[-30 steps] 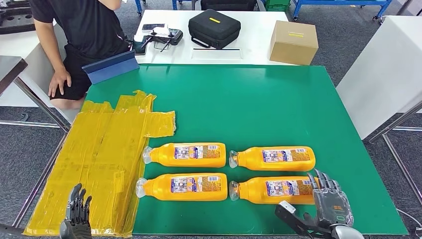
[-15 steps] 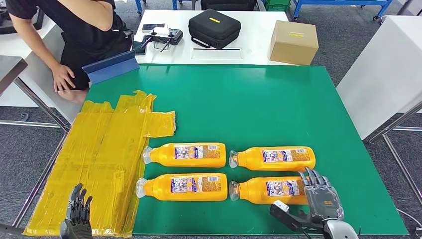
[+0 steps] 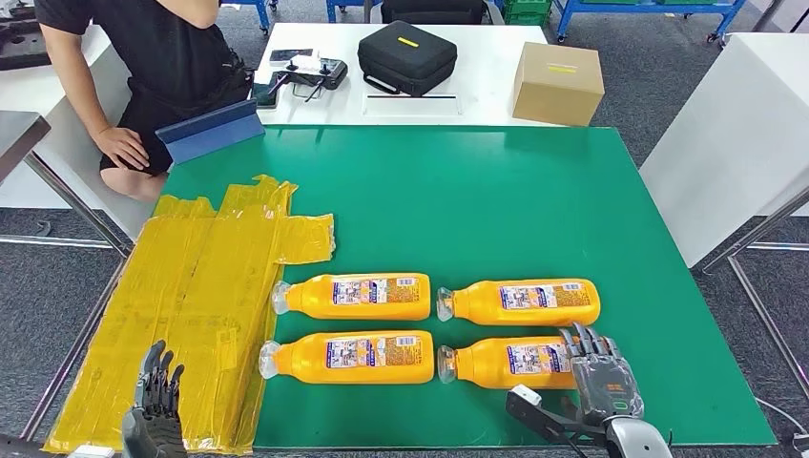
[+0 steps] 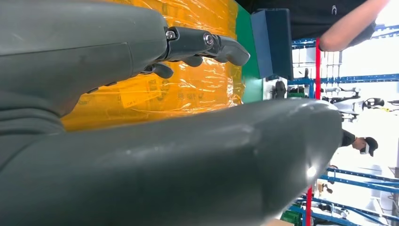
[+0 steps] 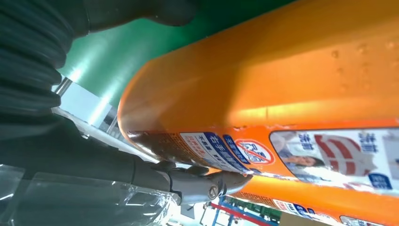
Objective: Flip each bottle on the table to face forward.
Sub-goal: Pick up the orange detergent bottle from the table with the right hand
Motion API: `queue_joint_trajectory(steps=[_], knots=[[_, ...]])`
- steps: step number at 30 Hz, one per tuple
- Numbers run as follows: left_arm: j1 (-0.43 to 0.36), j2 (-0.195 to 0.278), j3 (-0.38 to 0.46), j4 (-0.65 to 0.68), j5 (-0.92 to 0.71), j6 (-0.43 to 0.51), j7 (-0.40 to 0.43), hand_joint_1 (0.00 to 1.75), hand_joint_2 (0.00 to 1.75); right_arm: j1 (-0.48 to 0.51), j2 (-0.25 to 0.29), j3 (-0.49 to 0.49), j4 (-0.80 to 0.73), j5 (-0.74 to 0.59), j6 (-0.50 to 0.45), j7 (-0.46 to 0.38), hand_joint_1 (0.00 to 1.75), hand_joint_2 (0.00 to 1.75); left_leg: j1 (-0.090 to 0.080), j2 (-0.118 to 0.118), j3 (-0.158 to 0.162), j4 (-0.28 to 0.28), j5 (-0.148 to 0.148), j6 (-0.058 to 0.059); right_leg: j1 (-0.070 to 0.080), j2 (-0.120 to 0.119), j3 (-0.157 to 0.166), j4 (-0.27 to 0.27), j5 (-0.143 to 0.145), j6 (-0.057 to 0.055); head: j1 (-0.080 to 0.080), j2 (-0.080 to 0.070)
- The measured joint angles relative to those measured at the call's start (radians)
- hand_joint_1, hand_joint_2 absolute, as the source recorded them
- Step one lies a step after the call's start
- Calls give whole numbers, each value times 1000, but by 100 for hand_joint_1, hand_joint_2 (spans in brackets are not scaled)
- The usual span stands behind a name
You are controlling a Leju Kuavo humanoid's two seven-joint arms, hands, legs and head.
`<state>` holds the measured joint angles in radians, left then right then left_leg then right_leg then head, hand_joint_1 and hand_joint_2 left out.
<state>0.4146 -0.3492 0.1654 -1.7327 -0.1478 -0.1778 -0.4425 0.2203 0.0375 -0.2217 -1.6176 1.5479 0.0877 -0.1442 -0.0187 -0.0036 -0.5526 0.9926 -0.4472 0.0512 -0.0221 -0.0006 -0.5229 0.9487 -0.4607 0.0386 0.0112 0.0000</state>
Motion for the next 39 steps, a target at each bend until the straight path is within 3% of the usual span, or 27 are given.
queue_joint_trajectory(steps=[19, 31, 39], knots=[[-3, 0, 9, 18, -2, -9, 0, 0, 0, -9, 11, -5, 6, 1, 34, -2, 169, 175, 1, -1, 3, 0, 0, 0, 0, 0, 2, 0, 0, 0, 0, 0], [-5, 0, 21, 22, 11, -12, -1, 0, 0, -23, 18, -36, 6, -7, 66, -81, 174, 175, 1, 0, 3, 0, 0, 0, 0, 0, 2, 0, 0, 0, 0, 0], [-9, 0, 25, 27, 14, -12, -6, 0, 0, -26, 17, -50, -1, -99, 82, -128, 175, 175, 1, 0, 3, 0, 0, 0, 0, 0, 2, 0, 0, 0, 0, 0]])
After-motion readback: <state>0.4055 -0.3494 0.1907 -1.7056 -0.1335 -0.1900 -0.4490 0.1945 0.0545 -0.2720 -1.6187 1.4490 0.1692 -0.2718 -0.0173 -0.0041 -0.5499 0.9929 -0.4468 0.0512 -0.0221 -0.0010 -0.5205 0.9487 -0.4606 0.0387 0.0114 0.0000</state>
